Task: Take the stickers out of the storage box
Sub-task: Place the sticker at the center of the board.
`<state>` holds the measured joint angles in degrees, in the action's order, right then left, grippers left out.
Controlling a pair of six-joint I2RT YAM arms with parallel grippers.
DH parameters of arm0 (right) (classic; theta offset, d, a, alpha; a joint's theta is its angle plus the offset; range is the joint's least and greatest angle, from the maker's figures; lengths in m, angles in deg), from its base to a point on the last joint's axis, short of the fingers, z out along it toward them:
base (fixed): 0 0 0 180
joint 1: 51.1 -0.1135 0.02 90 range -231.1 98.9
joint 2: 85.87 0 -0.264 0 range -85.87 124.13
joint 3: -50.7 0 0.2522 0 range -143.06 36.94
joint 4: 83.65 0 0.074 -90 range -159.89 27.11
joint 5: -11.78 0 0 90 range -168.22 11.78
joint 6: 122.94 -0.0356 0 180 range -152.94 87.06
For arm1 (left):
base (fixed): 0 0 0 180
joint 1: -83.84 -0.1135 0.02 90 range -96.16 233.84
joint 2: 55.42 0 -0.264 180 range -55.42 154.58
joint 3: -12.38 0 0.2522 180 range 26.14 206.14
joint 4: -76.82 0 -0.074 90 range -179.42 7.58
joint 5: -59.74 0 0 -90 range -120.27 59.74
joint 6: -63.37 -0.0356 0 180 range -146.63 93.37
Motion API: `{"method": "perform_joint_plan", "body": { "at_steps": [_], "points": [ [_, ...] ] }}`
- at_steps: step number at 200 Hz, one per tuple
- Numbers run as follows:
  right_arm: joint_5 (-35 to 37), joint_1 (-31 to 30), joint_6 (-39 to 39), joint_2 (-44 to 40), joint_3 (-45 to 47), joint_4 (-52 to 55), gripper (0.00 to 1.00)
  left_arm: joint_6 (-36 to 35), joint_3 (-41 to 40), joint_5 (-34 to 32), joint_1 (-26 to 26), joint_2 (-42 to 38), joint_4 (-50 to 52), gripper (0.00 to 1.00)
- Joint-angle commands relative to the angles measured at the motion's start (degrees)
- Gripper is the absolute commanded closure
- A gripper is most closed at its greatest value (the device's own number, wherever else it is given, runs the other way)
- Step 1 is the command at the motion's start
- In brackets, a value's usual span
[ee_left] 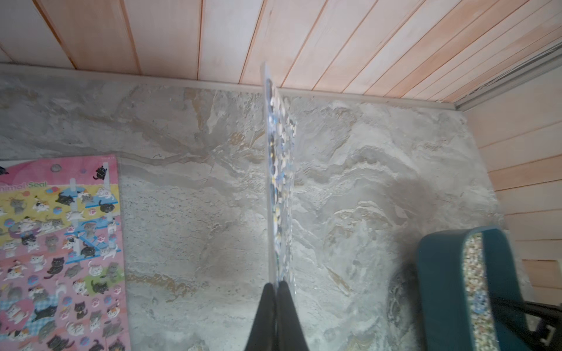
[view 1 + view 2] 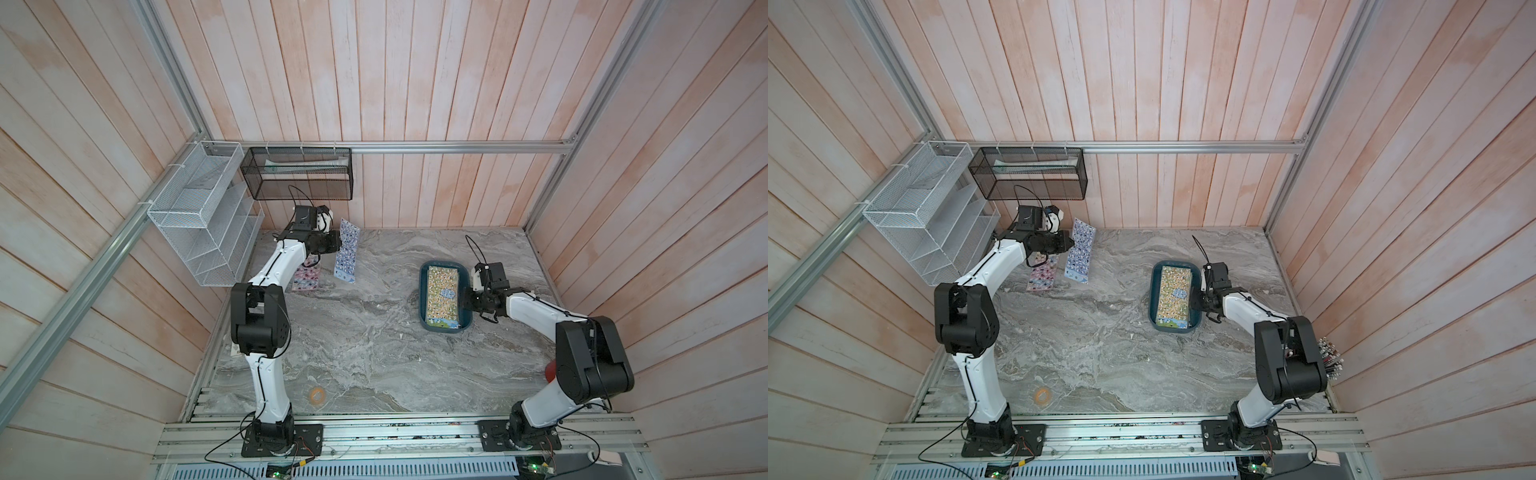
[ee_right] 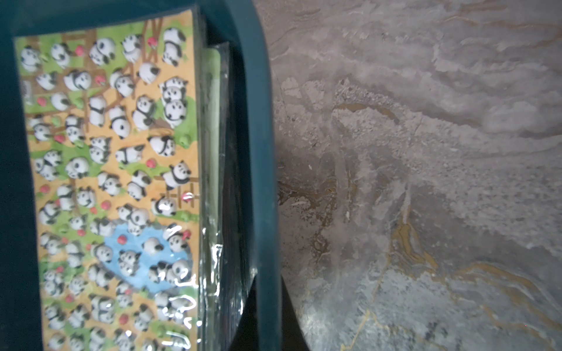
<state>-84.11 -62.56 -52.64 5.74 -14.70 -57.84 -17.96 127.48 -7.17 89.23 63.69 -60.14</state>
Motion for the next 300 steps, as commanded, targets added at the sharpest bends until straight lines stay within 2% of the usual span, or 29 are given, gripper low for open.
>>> {"method": "perform_joint_plan", "body": {
  "at_steps": [1, 32, 109, 178, 209, 300],
  "points": [
    [-0.7, -0.39, 0.31, -0.3, -1.97, -0.58, 1.0, -2.53, 2.81, -0.39, -1.6, 3.59, 1.18, 1.0],
    [-0.35, -0.84, 0.46, 0.08, -2.22, -0.3, 1.0, -2.25, 2.96, -0.66, -3.86, 6.41, -0.51, 1.0],
    [0.04, -1.28, 0.76, 1.28, -2.5, 0.0, 1.0, -3.82, 8.69, -3.44, -4.68, 14.32, 1.35, 1.0],
    [0.35, -1.27, 0.83, 1.65, -2.57, 0.02, 1.0, -3.92, 10.0, -5.34, -4.75, 17.13, 1.67, 1.0],
    [0.68, -1.43, 0.81, 1.96, -2.76, 0.06, 1.0, -6.37, 10.94, -7.28, -4.76, 17.47, 2.71, 1.0],
    [0.97, -1.37, 0.81, 1.86, -2.77, 0.08, 0.99, -7.3, 12.91, -9.35, -4.74, 18.14, 5.94, 0.71]
  ]
}}
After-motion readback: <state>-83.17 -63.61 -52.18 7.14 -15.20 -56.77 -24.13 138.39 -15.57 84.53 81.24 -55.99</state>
